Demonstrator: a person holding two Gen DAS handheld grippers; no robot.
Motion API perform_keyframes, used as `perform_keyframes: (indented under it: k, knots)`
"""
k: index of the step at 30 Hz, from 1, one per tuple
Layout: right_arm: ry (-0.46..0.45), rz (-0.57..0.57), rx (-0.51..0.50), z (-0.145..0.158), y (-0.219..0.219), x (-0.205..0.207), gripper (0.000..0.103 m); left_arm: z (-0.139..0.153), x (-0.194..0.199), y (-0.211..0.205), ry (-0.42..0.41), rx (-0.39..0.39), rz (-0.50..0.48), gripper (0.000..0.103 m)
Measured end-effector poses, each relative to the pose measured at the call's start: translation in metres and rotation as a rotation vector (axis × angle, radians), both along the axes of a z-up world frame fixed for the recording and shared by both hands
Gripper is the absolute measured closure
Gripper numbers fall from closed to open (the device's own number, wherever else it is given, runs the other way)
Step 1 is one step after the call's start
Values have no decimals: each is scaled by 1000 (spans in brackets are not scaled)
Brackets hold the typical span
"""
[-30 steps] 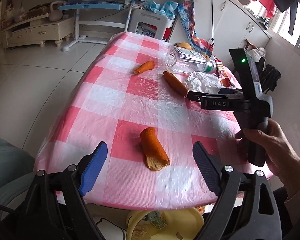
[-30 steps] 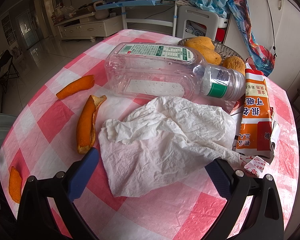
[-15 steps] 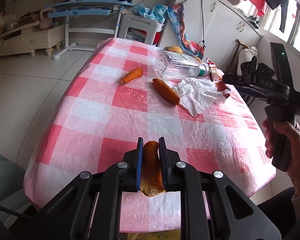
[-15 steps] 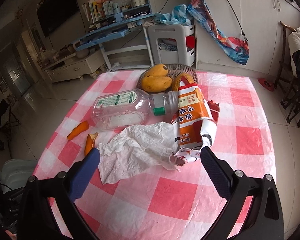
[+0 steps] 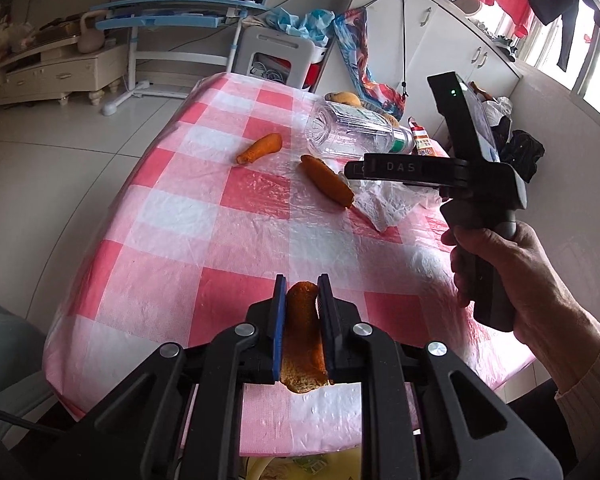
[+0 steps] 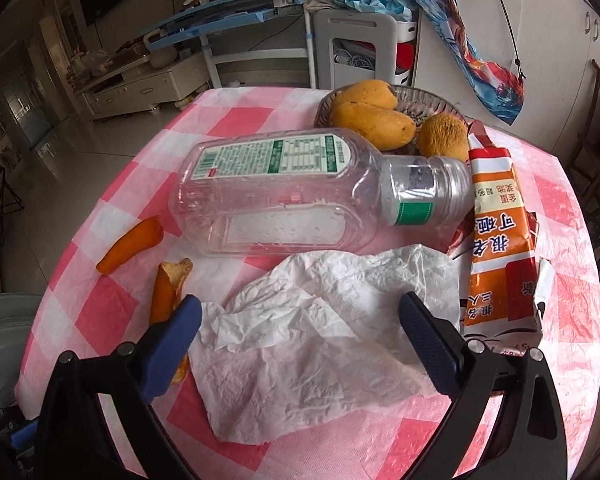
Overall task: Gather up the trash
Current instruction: 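Grasp the orange peel with the left gripper while the right gripper reaches the white tissue, then lift the white tissue with the right gripper while the left gripper holds the peel, then carry the tissue and peel over the basin and open both grippers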
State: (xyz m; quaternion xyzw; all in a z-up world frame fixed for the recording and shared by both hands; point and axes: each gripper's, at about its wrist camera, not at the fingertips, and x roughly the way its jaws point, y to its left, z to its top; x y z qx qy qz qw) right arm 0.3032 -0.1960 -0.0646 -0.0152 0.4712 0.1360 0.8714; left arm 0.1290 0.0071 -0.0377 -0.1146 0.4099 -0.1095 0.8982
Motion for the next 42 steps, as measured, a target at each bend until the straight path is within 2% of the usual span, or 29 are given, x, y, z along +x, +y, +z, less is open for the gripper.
perform_keyframes:
  k: [2, 3, 4, 6, 9, 14, 17, 22, 27, 31, 36, 41, 42]
  knots:
    - [-11, 8, -46, -3, 3, -2, 14, -1, 1, 1, 5, -7, 6, 88]
    - [-14, 17, -50, -2, 3, -5, 23, -1, 2, 2, 6, -12, 9, 88]
    - [-17, 29, -33, 1, 2, -8, 47, -1, 1, 2, 4, -14, 10, 88]
    - [-14, 28, 17, 6, -7, -12, 90, 1, -1, 1, -7, -14, 10, 88]
    - [-31, 7, 139, 19, -27, -22, 90, 3, -5, 0, -26, -7, 4, 88]
    - [-128, 24, 324, 61, -47, -59, 90, 11, -18, -3, -73, -15, -20, 88]
    - [-154, 50, 374, 74, -45, -92, 90, 19, -31, -6, -102, -6, -46, 88]
    - [-118, 93, 427, 67, -32, -147, 90, 25, -47, -3, -114, 3, -44, 88]
    - [-67, 118, 440, 56, -27, -195, 90, 30, -64, 9, -126, -11, -11, 88]
    - [14, 140, 445, 40, -20, -226, 88, 34, -74, 18, -135, -23, 6, 88]
    - [132, 216, 380, 15, 5, -266, 88, 38, -84, 23, -143, -32, 11, 88]
    - [258, 299, 243, -12, 37, -293, 87, 39, -92, 25, -137, -29, 8, 88]
    - [281, 313, 222, -17, 43, -296, 83, 38, -94, 24, -135, -28, 7, 88]
